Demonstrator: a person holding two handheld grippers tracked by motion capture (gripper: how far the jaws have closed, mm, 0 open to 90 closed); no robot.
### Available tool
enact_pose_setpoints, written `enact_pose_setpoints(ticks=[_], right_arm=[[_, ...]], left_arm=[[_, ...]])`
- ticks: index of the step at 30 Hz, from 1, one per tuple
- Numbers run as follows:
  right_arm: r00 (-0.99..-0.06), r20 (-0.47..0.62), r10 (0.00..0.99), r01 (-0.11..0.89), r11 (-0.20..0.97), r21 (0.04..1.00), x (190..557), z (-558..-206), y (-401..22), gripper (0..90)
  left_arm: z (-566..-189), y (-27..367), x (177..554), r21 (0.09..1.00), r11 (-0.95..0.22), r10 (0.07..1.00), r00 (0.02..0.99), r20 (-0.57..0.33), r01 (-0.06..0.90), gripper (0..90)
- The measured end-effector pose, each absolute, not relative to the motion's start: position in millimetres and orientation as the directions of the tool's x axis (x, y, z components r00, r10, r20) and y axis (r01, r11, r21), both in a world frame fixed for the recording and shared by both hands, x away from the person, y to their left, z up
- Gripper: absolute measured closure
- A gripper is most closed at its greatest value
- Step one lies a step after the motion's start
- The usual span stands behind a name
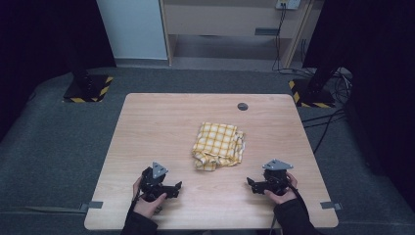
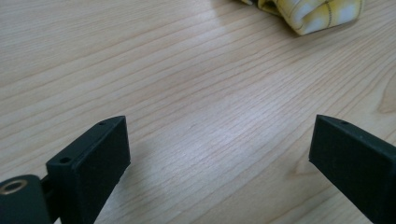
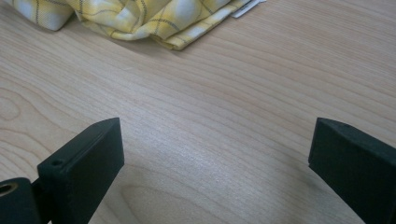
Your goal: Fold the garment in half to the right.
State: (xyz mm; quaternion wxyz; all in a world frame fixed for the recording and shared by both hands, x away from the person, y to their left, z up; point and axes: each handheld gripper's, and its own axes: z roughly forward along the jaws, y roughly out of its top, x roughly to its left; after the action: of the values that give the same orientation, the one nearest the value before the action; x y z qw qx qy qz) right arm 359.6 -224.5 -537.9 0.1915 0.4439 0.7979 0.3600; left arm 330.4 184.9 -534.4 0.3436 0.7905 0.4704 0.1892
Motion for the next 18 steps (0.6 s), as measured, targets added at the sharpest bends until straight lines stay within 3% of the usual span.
enact_pose_setpoints(ticks=[18], right_arm=[[-0.500,0.020,0.866,0.582,0.319,0.748,365.3,-539.8,-241.0,3.9]], left_arm=[[-538.5,202.2,333.4,0.713,-0.321,0.888,0.460,-0.003,0.624,4.8]])
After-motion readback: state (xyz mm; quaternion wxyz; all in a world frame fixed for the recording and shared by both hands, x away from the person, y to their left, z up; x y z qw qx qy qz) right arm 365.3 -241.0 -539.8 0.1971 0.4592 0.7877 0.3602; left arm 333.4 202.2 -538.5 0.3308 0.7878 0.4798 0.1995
